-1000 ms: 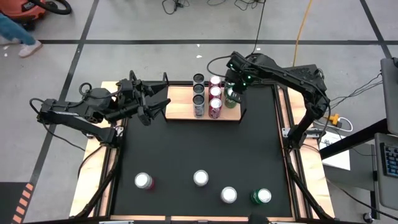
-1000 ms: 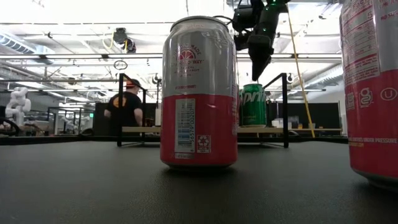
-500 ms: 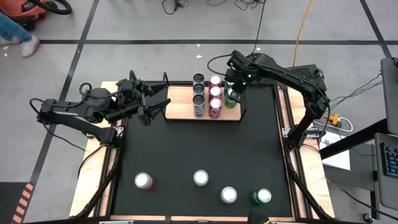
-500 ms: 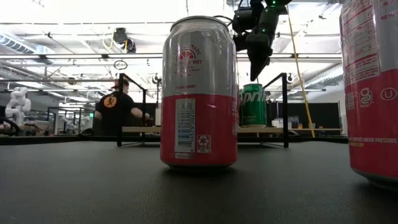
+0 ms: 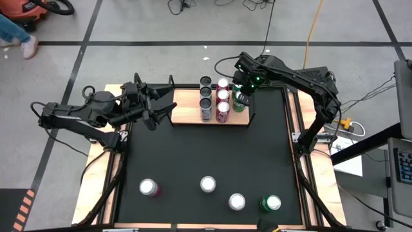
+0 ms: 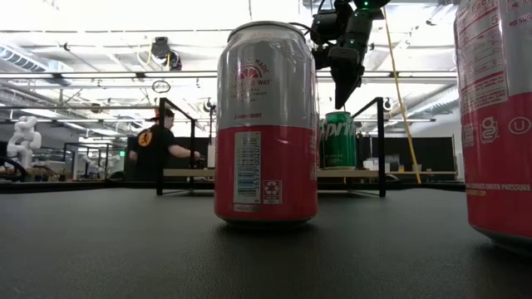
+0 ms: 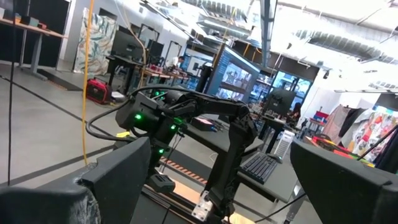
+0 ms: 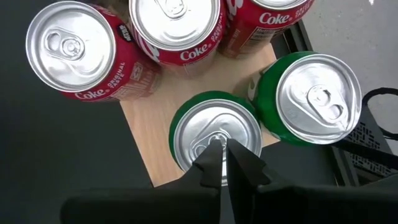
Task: Place canned beverage on shelf
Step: Put the green soda can on the shelf
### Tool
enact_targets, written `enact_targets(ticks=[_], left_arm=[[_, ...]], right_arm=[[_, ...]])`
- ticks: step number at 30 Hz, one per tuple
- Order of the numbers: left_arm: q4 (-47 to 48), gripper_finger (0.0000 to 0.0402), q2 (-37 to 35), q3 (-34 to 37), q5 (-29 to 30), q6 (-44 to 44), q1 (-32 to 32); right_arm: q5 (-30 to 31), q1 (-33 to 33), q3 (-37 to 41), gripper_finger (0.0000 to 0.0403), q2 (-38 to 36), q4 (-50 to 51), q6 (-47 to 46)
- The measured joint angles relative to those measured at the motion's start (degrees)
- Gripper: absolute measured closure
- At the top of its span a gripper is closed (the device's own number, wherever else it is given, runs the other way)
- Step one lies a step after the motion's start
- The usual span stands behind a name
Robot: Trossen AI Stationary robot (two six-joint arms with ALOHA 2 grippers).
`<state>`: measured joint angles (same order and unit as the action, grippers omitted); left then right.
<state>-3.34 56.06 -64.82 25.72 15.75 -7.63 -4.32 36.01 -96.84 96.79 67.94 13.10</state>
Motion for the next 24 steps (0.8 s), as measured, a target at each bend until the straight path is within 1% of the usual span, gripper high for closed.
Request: enact_targets(ticks=[10, 20, 24], left_arm=[[0.01, 0.0014, -0.01, 0.0, -0.01, 0.02, -0.01], [0.01, 0.0014, -0.01, 0.0, -0.01, 0.0, 0.02], [0.01, 0.0014, -0.01, 0.0, -0.01, -0.02, 0.02]], right_arm=[[0.04, -0.24, 0.0, 0.0403, 1.63, -0.04, -0.44], [-0.17, -0.36, 0.0, 0.0403, 1.64, -0.22, -1.49], [-0.33, -0.79, -0.22, 0.0403, 0.35, 0.13, -2.8]])
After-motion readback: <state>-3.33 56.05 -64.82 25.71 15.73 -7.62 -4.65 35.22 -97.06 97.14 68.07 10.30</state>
